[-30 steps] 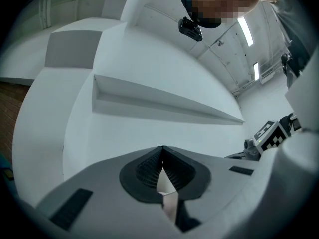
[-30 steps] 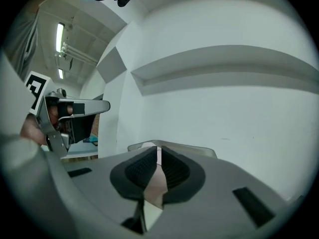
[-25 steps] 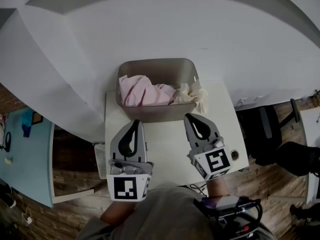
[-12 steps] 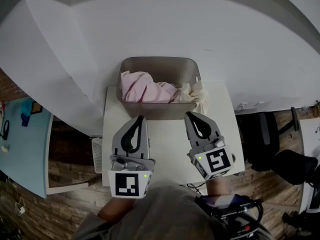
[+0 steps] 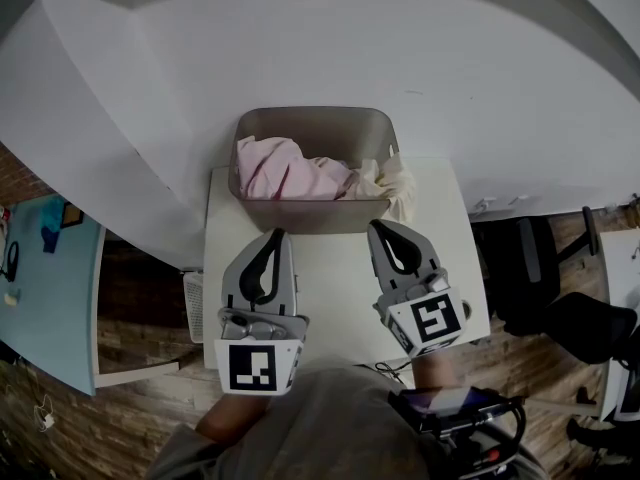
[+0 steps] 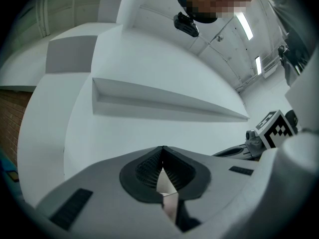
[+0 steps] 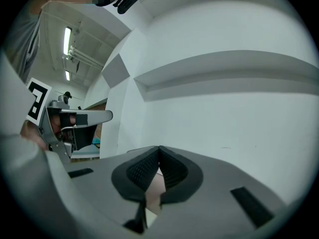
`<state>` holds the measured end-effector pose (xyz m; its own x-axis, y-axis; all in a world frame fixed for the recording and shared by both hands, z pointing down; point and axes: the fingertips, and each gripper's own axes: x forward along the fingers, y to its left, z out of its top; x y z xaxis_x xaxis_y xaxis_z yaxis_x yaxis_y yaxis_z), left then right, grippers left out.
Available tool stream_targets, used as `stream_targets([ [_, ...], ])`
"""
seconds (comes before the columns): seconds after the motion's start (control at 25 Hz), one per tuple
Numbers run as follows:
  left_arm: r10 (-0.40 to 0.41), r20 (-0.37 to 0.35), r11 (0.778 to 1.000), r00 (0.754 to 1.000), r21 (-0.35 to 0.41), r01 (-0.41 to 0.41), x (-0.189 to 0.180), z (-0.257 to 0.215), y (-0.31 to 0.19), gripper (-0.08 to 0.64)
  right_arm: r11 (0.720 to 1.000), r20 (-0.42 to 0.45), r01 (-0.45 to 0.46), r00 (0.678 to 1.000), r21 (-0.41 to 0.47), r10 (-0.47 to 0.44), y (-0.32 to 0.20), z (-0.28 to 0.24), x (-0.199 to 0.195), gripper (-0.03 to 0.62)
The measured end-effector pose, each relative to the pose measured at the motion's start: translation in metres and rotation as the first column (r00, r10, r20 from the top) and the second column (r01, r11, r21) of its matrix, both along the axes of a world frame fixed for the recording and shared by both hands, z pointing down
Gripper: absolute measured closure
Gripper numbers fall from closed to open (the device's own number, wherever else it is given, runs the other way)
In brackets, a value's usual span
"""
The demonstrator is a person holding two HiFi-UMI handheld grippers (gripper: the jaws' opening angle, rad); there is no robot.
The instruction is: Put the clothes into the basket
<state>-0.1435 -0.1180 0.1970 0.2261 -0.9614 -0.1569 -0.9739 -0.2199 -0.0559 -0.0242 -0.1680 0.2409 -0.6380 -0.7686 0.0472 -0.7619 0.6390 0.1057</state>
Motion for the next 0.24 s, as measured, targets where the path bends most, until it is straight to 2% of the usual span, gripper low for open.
stream_targets([
  [0.24,0.001,0.003,1.000,1.000,0.020,-0.001,-0.0007,-0.0020,-0.0018,0.551,1.000,-0.006,-0.001,1.000,-0.003,0.001,-0.0016,0.0008,-0.0018,0.584],
])
